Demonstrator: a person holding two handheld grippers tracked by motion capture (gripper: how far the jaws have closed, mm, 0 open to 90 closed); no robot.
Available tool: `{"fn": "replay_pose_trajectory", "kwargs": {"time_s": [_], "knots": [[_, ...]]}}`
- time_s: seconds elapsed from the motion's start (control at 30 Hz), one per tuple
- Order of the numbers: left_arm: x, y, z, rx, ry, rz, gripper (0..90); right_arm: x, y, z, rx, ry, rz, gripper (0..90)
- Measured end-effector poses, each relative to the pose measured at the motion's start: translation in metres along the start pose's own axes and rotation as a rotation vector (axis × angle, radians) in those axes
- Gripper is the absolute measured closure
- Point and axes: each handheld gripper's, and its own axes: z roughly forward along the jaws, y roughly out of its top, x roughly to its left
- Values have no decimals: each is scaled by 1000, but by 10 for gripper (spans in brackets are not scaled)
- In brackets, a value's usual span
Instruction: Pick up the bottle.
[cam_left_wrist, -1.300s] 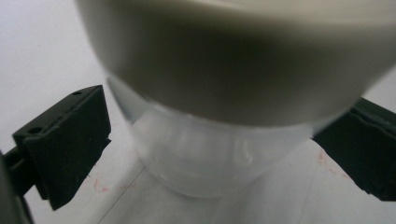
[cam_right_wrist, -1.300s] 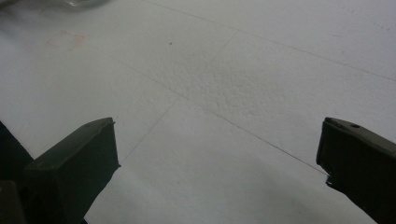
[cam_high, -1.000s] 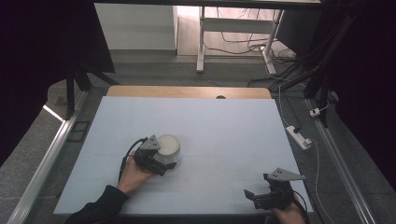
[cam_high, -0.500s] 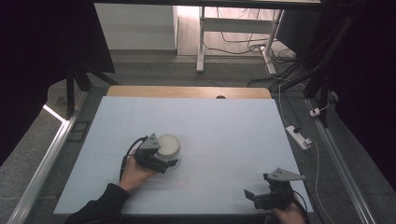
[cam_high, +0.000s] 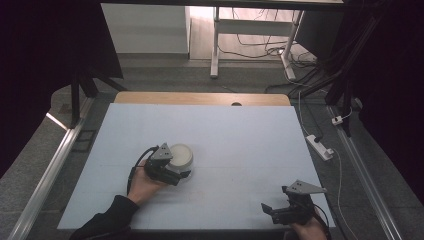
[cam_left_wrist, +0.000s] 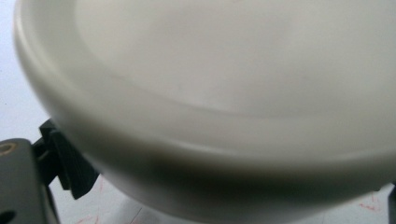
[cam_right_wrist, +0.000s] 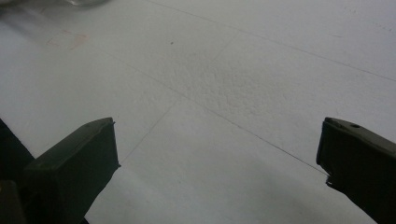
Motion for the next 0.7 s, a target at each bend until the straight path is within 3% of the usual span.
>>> {"fn": "replay_pose_trajectory", "kwargs": {"time_s": [0.2,0.37,0.7], "knots": [[-1,3,0,9,-8,0,73,0,0,0,-1,1,0,0],[-2,9,-6,-14,-20,6,73,0,0,0,-1,1,0,0],[-6,29,-14,-14,-32,56,73,0,0,0,-1,-2,1,0]]}}
